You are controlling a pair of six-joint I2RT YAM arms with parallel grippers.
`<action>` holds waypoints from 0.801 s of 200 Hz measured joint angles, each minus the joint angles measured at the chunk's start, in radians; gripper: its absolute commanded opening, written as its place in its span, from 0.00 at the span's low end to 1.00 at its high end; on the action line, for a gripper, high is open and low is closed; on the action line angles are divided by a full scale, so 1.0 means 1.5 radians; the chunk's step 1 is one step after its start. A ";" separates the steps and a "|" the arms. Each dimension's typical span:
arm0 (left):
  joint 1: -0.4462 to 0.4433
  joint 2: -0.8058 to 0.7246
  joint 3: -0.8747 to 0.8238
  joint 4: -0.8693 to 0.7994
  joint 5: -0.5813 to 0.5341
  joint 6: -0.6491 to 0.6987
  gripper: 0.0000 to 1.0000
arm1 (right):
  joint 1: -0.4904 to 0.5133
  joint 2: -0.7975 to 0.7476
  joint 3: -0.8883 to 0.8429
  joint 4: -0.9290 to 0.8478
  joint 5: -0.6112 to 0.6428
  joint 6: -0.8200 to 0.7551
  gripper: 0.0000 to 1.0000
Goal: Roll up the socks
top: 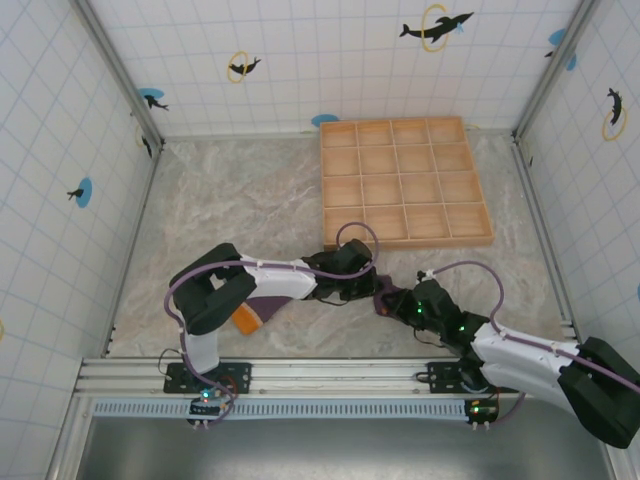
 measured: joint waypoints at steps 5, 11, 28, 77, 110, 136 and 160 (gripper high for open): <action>-0.001 0.000 0.003 -0.005 -0.002 0.000 0.00 | 0.000 0.000 0.005 -0.009 0.001 -0.006 0.27; -0.002 0.000 0.004 -0.009 -0.004 0.000 0.00 | 0.000 0.000 0.012 -0.022 0.001 -0.014 0.32; -0.003 0.000 0.008 -0.017 -0.008 0.000 0.00 | -0.001 0.001 0.032 -0.061 0.002 -0.039 0.45; -0.002 -0.002 0.008 -0.019 -0.009 -0.002 0.00 | -0.001 -0.020 0.085 -0.169 -0.001 -0.097 0.63; 0.015 -0.028 -0.020 -0.021 -0.011 0.001 0.00 | -0.002 -0.022 0.158 -0.296 0.011 -0.156 0.64; 0.035 -0.046 -0.058 0.010 0.003 0.013 0.00 | -0.003 0.000 0.256 -0.385 0.034 -0.202 0.63; 0.042 -0.053 -0.077 0.032 0.017 0.025 0.00 | -0.023 0.019 0.317 -0.452 0.064 -0.233 0.63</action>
